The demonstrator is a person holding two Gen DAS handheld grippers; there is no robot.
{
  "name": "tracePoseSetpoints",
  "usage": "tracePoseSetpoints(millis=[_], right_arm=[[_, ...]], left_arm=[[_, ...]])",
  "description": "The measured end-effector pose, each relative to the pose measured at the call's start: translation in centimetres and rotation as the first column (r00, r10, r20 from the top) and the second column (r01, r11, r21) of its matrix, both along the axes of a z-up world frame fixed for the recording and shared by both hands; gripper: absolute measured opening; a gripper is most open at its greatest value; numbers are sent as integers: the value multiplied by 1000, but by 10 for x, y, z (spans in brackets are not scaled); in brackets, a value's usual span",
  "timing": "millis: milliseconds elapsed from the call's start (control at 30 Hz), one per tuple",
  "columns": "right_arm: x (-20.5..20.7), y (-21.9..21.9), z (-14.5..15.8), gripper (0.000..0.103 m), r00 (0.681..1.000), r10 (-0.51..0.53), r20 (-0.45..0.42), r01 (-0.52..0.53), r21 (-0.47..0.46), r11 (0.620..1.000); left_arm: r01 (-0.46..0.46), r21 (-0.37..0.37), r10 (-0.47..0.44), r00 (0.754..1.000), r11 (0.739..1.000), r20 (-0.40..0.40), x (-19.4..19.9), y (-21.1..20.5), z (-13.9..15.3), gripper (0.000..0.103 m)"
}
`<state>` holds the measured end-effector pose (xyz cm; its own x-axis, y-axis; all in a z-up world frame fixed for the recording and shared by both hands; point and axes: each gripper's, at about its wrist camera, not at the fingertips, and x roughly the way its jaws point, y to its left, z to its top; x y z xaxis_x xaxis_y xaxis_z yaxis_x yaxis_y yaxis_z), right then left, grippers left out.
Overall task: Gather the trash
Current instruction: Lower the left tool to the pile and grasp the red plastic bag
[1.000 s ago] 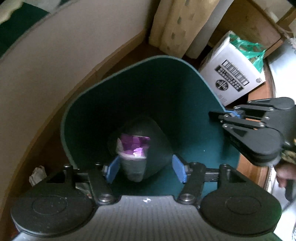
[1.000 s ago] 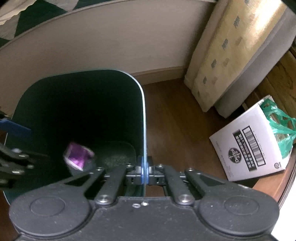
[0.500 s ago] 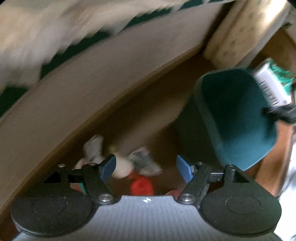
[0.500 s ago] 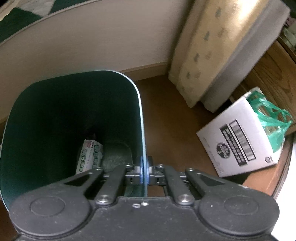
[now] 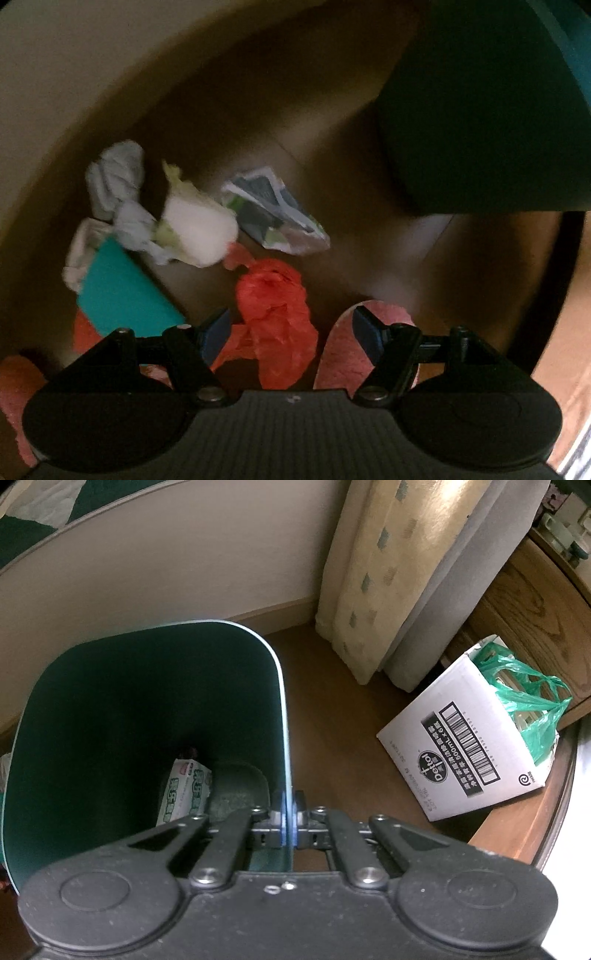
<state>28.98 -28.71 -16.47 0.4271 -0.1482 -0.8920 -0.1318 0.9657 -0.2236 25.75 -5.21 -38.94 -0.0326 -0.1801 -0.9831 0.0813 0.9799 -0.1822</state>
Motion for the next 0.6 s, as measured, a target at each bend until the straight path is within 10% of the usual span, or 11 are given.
tracePoseSetpoints(millis=[600], right_arm=[[2,0,0,4,999,9,44,-9,10,1000]], left_arm=[[7,93,12,981,996,-192,-3,-5,-122,70]])
